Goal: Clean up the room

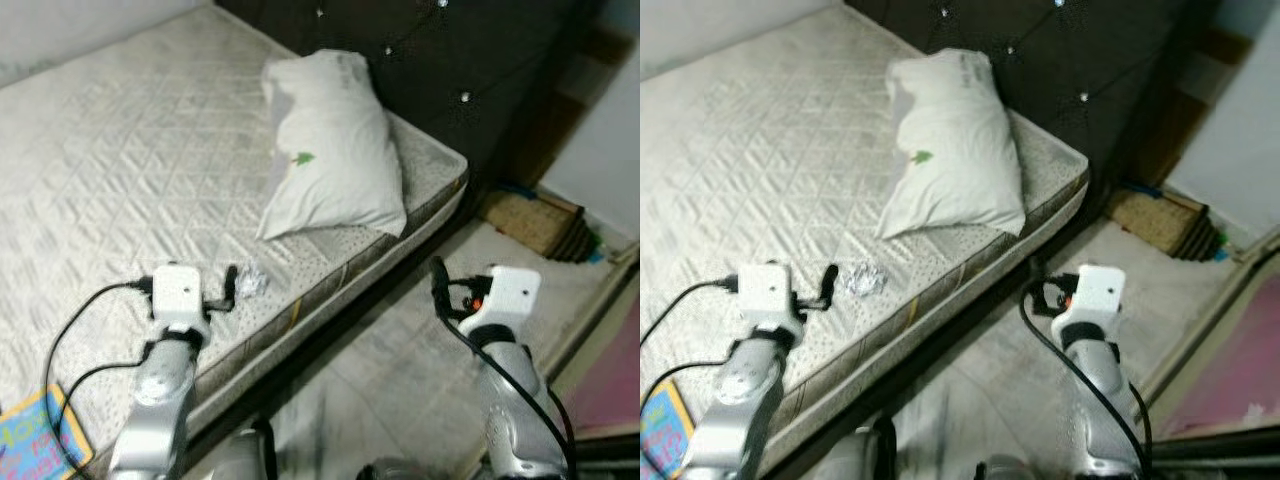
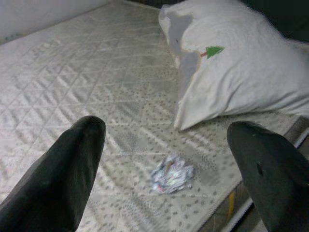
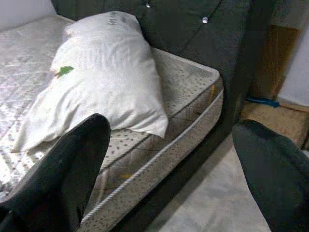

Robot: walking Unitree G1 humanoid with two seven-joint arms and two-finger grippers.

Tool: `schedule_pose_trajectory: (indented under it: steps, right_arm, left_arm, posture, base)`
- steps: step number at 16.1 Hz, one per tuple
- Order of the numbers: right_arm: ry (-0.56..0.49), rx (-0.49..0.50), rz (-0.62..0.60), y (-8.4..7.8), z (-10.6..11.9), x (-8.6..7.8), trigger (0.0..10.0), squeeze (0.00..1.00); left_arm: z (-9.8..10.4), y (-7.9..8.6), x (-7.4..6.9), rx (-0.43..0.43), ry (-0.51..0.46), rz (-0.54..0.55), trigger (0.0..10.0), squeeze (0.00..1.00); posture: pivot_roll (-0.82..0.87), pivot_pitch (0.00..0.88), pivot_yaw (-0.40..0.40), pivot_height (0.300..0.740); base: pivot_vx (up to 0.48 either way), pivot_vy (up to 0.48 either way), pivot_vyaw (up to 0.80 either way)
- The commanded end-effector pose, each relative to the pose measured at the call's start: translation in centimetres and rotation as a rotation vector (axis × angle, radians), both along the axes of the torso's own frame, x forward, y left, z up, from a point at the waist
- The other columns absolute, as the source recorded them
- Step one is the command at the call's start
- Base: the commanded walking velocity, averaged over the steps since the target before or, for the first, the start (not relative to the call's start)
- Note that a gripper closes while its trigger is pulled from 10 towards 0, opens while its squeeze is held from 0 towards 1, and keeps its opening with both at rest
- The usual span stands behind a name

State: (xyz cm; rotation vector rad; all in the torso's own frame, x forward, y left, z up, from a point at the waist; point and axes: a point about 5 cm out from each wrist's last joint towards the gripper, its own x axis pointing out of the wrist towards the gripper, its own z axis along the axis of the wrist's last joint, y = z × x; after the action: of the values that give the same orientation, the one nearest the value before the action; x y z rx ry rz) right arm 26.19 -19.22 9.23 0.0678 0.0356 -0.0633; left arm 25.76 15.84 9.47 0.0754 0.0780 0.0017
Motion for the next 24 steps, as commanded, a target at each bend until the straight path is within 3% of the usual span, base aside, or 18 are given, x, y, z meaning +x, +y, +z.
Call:
schedule_pose_trajectory:
  steps: [1, 6, 8, 10, 12, 16, 24]
  right_arm:
    - [-0.010, 0.003, 0.018, -0.1, -0.1, -0.1, 10.0, 0.00]
    - [-0.043, 0.012, 0.067, 0.4, 0.1, 0.4, 10.0, 0.00]
    - [-0.044, -0.036, 0.113, 0.9, -0.2, -0.3, 10.0, 0.00]
    - [-0.055, 0.019, 0.088, 0.6, -0.2, -0.3, 10.0, 0.00]
    - [-0.074, -0.001, 0.094, 0.5, 0.2, -0.3, 10.0, 0.00]
    - [-0.059, -0.022, 0.053, -0.5, 0.3, -0.1, 10.0, 0.00]
    - [-0.031, -0.093, 0.033, -0.3, 0.0, -0.8, 10.0, 0.00]
  left_arm:
    - [-0.2, 0.6, 0.1, 0.024, -0.003, 0.024, 10.0, 0.00]
    - [0.2, 0.7, 1.3, 0.035, -0.034, 0.028, 10.0, 0.00]
    - [-0.1, 1.4, 0.6, -0.016, -0.036, 0.068, 10.0, 0.00]
    - [-0.4, 1.2, 0.1, 0.002, -0.028, 0.053, 10.0, 0.00]
    - [-0.2, 0.7, -0.2, 0.013, -0.041, 0.045, 10.0, 0.00]
    - [0.1, 0.7, -0.7, 0.003, -0.060, 0.040, 10.0, 0.00]
    - [-0.1, 0.8, -1.2, 0.014, -0.049, 0.044, 10.0, 0.00]
  posture:
    - [-0.01, 0.066, 0.037, 0.740]
    - [-0.01, 0.052, 0.037, 0.740]
    - [-0.01, 0.065, 0.031, 0.740]
    - [-0.01, 0.075, 0.036, 0.740]
    - [-0.01, 0.075, 0.032, 0.740]
    - [0.00, 0.101, 0.019, 0.740]
    - [-0.01, 0.120, 0.016, 0.740]
  base:
    - [0.000, 0.000, 0.00]
    - [0.000, 0.000, 0.00]
    - [0.000, 0.000, 0.40]
    - [0.000, 0.000, 0.79]
    - [0.000, 0.000, 0.64]
    - [0.000, 0.000, 0.00]
    - [0.000, 0.000, 0.00]
